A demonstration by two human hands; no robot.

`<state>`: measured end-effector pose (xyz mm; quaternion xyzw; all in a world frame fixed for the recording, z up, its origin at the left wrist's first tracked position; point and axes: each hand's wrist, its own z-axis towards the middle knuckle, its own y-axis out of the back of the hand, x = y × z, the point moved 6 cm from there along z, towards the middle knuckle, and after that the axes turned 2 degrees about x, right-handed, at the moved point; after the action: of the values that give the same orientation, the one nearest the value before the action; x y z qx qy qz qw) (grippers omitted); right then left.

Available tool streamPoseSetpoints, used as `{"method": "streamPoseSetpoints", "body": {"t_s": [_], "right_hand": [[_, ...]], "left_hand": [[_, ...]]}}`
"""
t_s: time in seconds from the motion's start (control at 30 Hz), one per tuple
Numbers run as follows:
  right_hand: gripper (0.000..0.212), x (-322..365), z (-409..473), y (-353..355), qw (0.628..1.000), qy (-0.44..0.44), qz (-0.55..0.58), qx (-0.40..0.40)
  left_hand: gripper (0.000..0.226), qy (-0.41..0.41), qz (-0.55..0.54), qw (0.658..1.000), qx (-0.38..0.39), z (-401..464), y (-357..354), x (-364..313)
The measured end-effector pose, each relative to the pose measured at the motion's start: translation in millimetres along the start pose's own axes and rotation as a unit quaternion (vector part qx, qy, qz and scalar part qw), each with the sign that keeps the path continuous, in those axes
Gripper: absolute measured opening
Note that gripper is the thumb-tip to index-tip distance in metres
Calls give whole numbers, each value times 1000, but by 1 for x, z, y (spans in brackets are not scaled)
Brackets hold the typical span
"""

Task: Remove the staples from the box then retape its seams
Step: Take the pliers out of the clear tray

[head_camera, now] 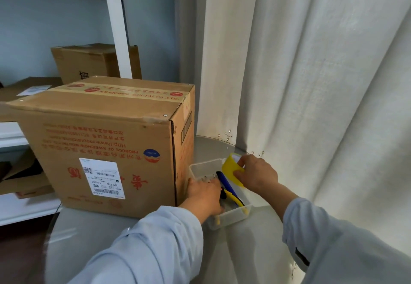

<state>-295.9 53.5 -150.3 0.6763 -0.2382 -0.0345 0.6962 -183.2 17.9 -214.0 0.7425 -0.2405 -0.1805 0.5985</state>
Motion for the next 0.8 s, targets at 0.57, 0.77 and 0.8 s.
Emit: {"method": "streamPoseSetpoints", "body": {"t_s": [0.57, 0.77, 0.8], "right_hand": [[29, 3, -6, 6, 998, 21, -41, -49], [37, 3, -13, 8, 998, 24, -40, -37], [34, 5, -14, 7, 998, 28, -45, -34]], "left_hand": [[31, 106, -302, 946, -44, 7, 47, 15], [45, 100, -256, 961, -15, -9, 56, 15], [46, 94, -254, 963, -14, -10, 55, 14]]}}
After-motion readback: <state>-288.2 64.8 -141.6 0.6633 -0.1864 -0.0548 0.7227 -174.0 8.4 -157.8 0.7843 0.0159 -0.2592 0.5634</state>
